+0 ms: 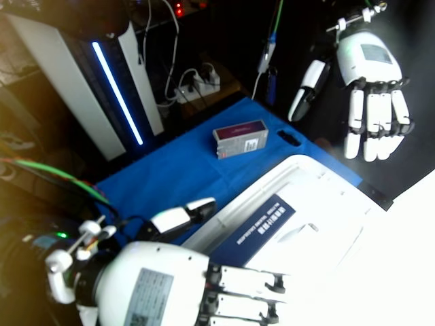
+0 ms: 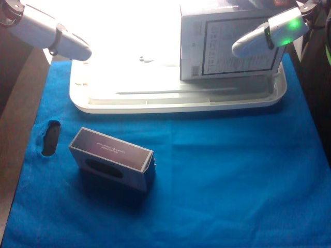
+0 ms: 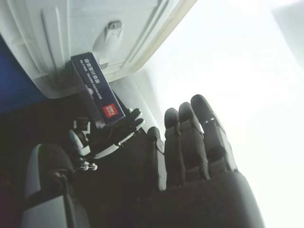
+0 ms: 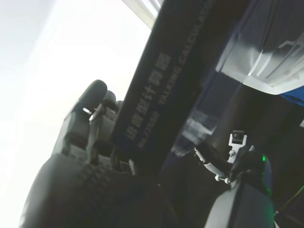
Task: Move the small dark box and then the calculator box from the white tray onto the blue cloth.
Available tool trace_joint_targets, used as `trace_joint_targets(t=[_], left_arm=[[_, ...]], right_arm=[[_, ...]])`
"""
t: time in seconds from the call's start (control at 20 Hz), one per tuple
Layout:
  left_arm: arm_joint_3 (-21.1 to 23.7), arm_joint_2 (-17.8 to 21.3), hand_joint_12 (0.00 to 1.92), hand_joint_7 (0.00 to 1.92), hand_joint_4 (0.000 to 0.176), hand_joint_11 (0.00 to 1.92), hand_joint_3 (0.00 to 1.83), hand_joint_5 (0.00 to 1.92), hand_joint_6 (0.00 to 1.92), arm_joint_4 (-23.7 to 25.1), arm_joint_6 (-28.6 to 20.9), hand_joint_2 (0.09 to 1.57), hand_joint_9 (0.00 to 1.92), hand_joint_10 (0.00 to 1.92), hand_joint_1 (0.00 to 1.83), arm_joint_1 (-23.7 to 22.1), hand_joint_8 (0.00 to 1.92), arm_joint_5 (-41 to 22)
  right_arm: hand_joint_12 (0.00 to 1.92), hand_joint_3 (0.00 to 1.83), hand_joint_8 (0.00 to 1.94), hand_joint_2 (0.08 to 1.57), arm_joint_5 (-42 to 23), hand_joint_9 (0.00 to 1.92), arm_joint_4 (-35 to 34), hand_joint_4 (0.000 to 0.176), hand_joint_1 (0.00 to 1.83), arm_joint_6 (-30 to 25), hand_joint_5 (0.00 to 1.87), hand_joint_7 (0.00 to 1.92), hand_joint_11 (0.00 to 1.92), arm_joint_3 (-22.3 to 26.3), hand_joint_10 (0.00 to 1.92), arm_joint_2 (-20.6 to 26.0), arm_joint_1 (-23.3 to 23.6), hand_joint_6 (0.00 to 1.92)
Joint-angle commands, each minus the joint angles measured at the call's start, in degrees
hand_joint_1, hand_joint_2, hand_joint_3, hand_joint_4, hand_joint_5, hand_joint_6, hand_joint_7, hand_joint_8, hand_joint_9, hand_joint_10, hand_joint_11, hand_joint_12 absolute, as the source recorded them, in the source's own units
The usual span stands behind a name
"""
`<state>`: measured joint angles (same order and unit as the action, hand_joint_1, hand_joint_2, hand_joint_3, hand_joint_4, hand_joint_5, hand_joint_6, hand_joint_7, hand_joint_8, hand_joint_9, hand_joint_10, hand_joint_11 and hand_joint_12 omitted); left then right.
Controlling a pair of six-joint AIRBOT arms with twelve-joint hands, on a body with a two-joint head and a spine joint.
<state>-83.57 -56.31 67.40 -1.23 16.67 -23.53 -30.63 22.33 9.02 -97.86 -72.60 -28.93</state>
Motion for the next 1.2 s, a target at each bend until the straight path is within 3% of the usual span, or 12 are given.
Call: trace_joint_targets(t=[0.0, 0.15, 0.2, 0.35, 0.55, 0.6, 0.65, 0.7, 0.75, 0.9, 1.0, 1.15], left_arm=[[-0.2, -0.3, 0.87, 0.32, 0.168, 0.0, 0.0, 0.21, 0.0, -2.9, 0.4, 0.88, 0.26, 0.0, 0.66, -0.9, 0.0, -2.0], [-0.1, -0.3, 0.9, 0.33, 0.134, 0.0, 0.0, 0.22, 0.0, -2.9, 0.5, 0.87, 0.28, 0.01, 0.66, -0.7, 0.01, -2.0], [-0.1, -0.4, 0.9, 0.34, 0.125, 0.0, 0.0, 0.22, 0.0, -2.9, 0.5, 0.88, 0.29, 0.01, 0.66, -0.6, 0.01, -2.0], [-0.1, -0.5, 0.96, 0.35, 0.121, 0.0, 0.0, 0.23, 0.0, -2.9, 0.5, 0.88, 0.31, 0.01, 0.63, -0.4, 0.0, -2.1], [-0.1, -0.5, 0.95, 0.36, 0.116, 0.0, 0.01, 0.22, 0.0, -2.9, 0.5, 0.91, 0.31, 0.01, 0.64, 0.0, 0.0, -2.1], [-0.1, -0.6, 0.95, 0.36, 0.121, 0.0, 0.01, 0.22, 0.0, -2.9, 0.5, 0.91, 0.31, 0.01, 0.65, 0.1, 0.0, -2.1], [-0.1, -0.6, 0.93, 0.35, 0.123, 0.0, 0.01, 0.21, 0.0, -2.9, 0.5, 0.91, 0.31, 0.0, 0.65, 0.2, 0.0, -2.1], [-0.1, -0.6, 0.93, 0.35, 0.12, 0.0, 0.0, 0.21, 0.0, -2.9, 0.5, 0.9, 0.31, 0.0, 0.65, 0.2, 0.0, -2.1], [-0.1, -0.7, 0.92, 0.35, 0.113, 0.0, 0.0, 0.2, 0.0, -2.9, 0.5, 0.91, 0.31, 0.0, 0.65, 0.4, 0.0, -2.1], [-0.2, -0.7, 0.92, 0.34, 0.105, 0.0, 0.01, 0.18, 0.0, -2.9, 0.5, 0.92, 0.3, 0.0, 0.65, 0.7, 0.0, -1.6], [-0.3, -0.8, 0.88, 0.34, 0.104, 0.0, 0.01, 0.19, 0.0, -2.9, 0.5, 0.92, 0.3, 0.0, 0.67, 0.9, 0.0, -1.4], [-0.4, -0.9, 0.89, 0.34, 0.099, 0.0, 0.0, 0.2, 0.0, -5.1, 2.3, 0.92, 0.3, 0.0, 0.7, 1.4, 0.0, -1.4]], right_arm=[[1.13, 0.0, 0.01, 0.64, -5.1, 0.34, -1.5, 0.061, 0.71, -0.3, 0.18, 0.34, 0.0, -0.4, 0.01, -0.2, 0.9, 0.01], [0.91, 0.0, 0.0, 0.66, -4.1, 0.27, -0.8, 0.046, 0.74, -0.3, 0.22, 0.32, 0.0, -0.7, 0.01, -0.8, 0.9, 0.0], [1.11, 0.0, 0.0, 0.66, -3.8, 0.35, -0.8, 0.038, 0.75, -0.3, 0.24, 0.33, 0.02, -0.9, 0.02, -0.9, 0.9, 0.0], [1.0, 0.0, 0.01, 0.73, -3.5, 0.34, -0.8, 0.013, 0.88, -0.3, 0.41, 0.4, 0.0, -1.2, 0.01, -1.1, 0.9, 0.01], [1.32, 0.0, 0.06, 0.93, -3.2, 1.03, -0.8, 0.0, 1.11, -0.3, 0.9, 1.06, 0.49, -1.5, 0.18, -1.3, 0.9, 0.03], [1.27, 0.01, 0.05, 1.0, -3.1, 1.1, -0.8, 0.0, 1.17, -0.3, 1.12, 1.16, 0.6, -1.5, 0.2, -1.4, 0.9, 0.5], [1.24, 0.01, 0.31, 1.0, -3.1, 1.28, -0.8, 0.0, 1.25, -0.3, 1.18, 1.31, 0.85, -1.5, 0.22, -1.4, 0.9, 0.57], [1.29, 0.0, 0.48, 1.01, -3.1, 1.32, -0.8, 0.0, 1.26, -0.3, 1.19, 1.29, 0.88, -1.5, 0.24, -1.4, 0.9, 0.58], [1.53, 0.0, 0.54, 1.01, -3.1, 1.29, -0.8, 0.0, 1.29, -0.3, 1.15, 1.32, 0.94, -1.5, 0.67, -1.3, 0.9, 0.56], [1.86, 0.0, 0.53, 1.1, -3.1, 1.15, 3.1, 0.0, 1.17, -3.8, 1.02, 1.3, 0.93, -1.4, 1.36, -1.3, 1.2, 0.89], [1.89, 0.0, 0.69, 1.13, -3.5, 1.21, 4.0, 0.0, 1.15, -4.1, 0.95, 1.31, 1.13, -0.1, 1.52, -0.6, 1.8, 1.01], [1.86, 0.0, 1.0, 1.17, -5.1, 1.07, 4.6, 0.0, 1.12, -4.6, 0.87, 1.14, 1.03, 2.2, 1.61, 2.0, 2.7, 1.14]])
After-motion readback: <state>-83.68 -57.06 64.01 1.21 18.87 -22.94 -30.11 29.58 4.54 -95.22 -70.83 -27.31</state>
